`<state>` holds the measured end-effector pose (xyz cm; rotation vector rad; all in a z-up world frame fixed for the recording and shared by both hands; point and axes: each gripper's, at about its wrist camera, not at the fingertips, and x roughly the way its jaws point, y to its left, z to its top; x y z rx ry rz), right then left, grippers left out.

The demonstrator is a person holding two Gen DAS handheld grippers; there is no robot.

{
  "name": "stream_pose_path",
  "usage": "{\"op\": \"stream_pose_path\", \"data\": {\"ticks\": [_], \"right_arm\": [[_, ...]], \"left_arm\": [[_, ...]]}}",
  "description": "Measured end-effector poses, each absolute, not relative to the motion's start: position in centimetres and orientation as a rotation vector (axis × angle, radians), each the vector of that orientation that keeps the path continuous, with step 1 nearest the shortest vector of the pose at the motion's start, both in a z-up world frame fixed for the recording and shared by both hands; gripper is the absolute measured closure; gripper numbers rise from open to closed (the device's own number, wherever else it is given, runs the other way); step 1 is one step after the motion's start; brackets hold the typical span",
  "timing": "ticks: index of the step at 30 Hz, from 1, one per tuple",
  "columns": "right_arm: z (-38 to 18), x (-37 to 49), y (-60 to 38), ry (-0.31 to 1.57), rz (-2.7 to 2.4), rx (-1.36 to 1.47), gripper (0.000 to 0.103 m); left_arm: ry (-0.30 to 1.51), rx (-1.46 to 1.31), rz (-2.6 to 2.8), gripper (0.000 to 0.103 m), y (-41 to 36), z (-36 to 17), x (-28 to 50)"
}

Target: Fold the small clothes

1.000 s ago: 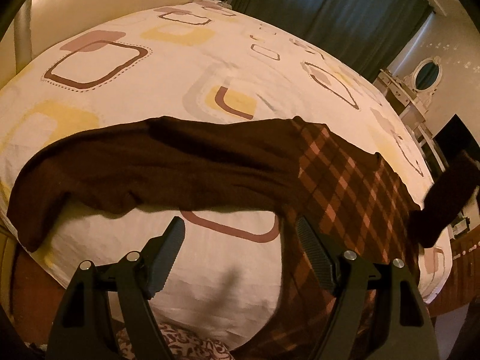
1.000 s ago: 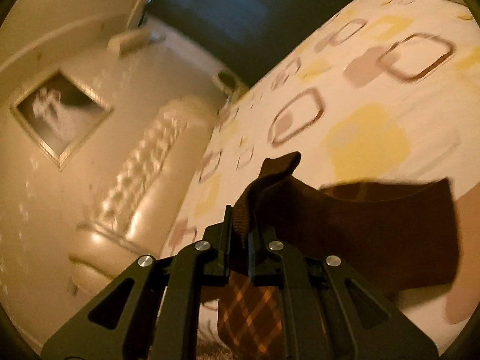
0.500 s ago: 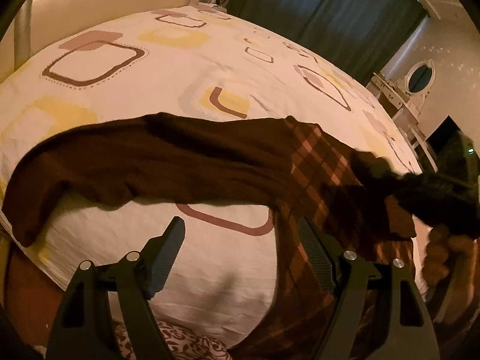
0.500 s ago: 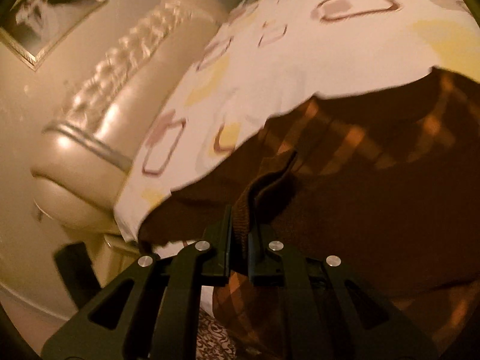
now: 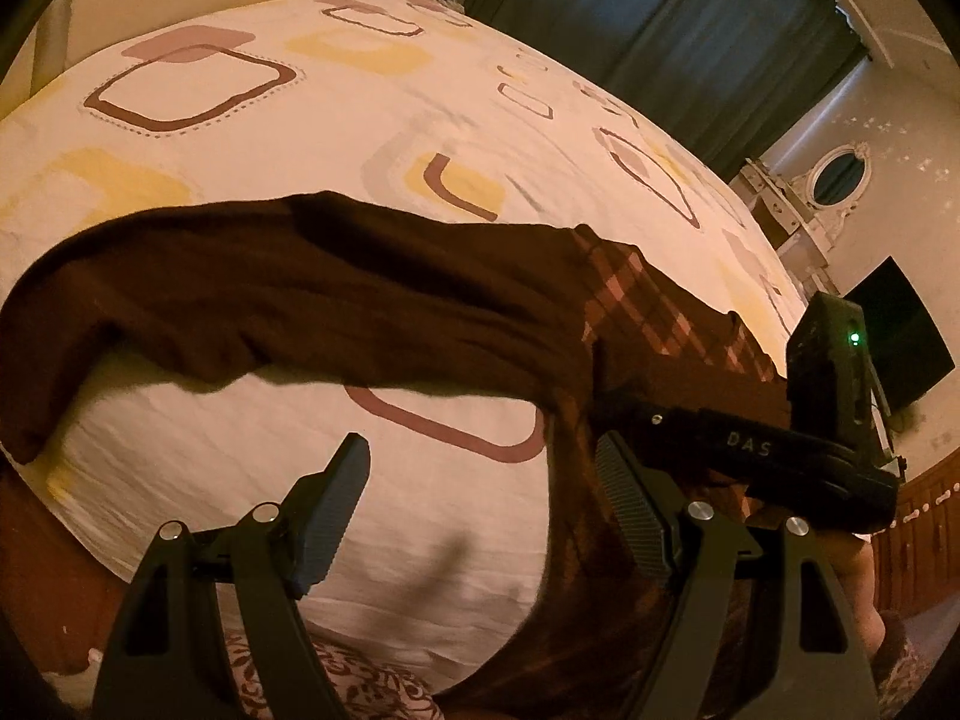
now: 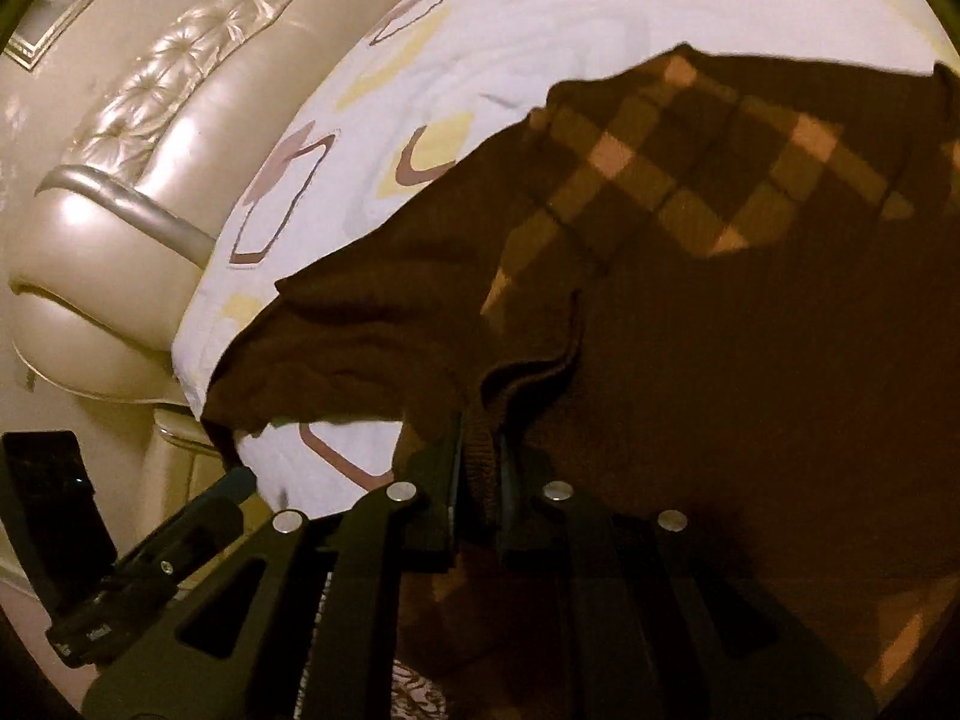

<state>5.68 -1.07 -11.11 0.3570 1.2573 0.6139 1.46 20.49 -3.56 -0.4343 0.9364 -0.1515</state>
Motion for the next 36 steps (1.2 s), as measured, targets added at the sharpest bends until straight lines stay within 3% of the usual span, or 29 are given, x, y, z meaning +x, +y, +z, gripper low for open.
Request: {"op": "stream_pose_path", "data": {"ticks": [10, 15, 22, 25, 33, 34, 36], "right_arm": [[-11.2, 4.7, -0.4, 1.278, 0.700, 0.407, 0.079], [-10.1, 3.8, -2.3, 1.273, 0.762, 0.468, 0.078], [-5.3, 3.3, -16.0, 1.071, 0.562, 0.518, 0.075], [-4.2, 3.1, -25.5, 0.966, 0.276, 0.485, 0.068], [-9.3, 3.4, -36.5, 1.013, 0.146, 0.737, 0.068], [-9.9, 3.6, -36.6, 1.015, 0.169, 0.763, 0.068], [-10.5, 3.9, -36.6, 1.022, 0.182, 0.766, 0.095]], "left_arm": [[0.951, -0.431, -0.161, 0.026, 20.0, -3.9, 1.5], [0.961, -0.432, -0.168, 0.026, 19.6, -4.0, 1.6], [0.943, -0.383, -0.228, 0.026, 16.2, -3.0, 3.0], [0.932, -0.354, -0.259, 0.026, 14.0, -2.5, 4.2], [0.987, -0.316, -0.284, 0.026, 9.4, -4.2, 7.5], [0.993, -0.312, -0.279, 0.026, 9.2, -4.4, 7.7], [1.007, -0.310, -0.260, 0.026, 9.0, -5.0, 8.2]]}}
